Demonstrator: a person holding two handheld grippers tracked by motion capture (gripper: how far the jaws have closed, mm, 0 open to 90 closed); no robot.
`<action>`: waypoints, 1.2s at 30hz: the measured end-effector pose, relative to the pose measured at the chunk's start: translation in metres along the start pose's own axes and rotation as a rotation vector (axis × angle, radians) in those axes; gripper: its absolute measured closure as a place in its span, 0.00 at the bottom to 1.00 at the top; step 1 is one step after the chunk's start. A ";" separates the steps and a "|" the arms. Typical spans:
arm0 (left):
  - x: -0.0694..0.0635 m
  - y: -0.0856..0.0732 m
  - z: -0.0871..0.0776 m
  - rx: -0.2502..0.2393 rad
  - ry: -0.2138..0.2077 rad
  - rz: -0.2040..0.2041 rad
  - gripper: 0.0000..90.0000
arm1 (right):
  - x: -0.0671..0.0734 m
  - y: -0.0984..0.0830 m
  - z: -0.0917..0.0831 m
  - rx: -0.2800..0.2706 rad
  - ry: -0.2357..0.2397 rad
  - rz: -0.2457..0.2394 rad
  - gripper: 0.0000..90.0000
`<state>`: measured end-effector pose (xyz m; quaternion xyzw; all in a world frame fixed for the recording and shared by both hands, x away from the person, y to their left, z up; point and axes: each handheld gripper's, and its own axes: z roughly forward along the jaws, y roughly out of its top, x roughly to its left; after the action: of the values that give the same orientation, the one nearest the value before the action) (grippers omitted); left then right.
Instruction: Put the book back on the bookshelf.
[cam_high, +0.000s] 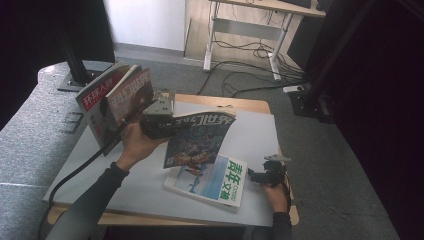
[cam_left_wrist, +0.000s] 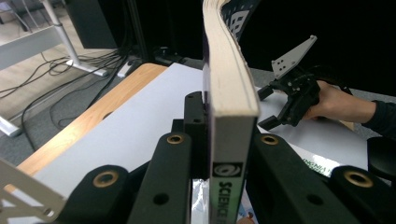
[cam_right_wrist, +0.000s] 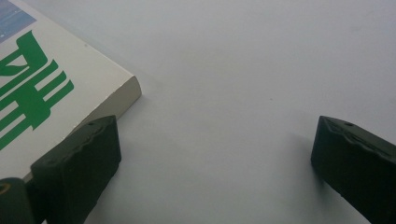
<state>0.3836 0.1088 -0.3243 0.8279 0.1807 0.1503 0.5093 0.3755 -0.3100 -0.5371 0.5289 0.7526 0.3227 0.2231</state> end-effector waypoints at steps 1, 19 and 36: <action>0.000 0.000 -0.002 0.001 0.004 0.002 0.92 | 0.000 0.000 0.000 0.000 0.000 -0.001 0.01; 0.004 -0.001 -0.022 -0.001 0.067 0.003 0.92 | 0.000 0.000 0.000 -0.001 -0.001 -0.001 0.01; 0.013 -0.006 -0.046 -0.003 0.119 -0.024 0.92 | 0.000 0.000 0.000 -0.001 -0.001 0.000 0.01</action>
<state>0.3744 0.1541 -0.3090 0.8144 0.2202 0.1933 0.5009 0.3754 -0.3098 -0.5372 0.5289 0.7524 0.3225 0.2238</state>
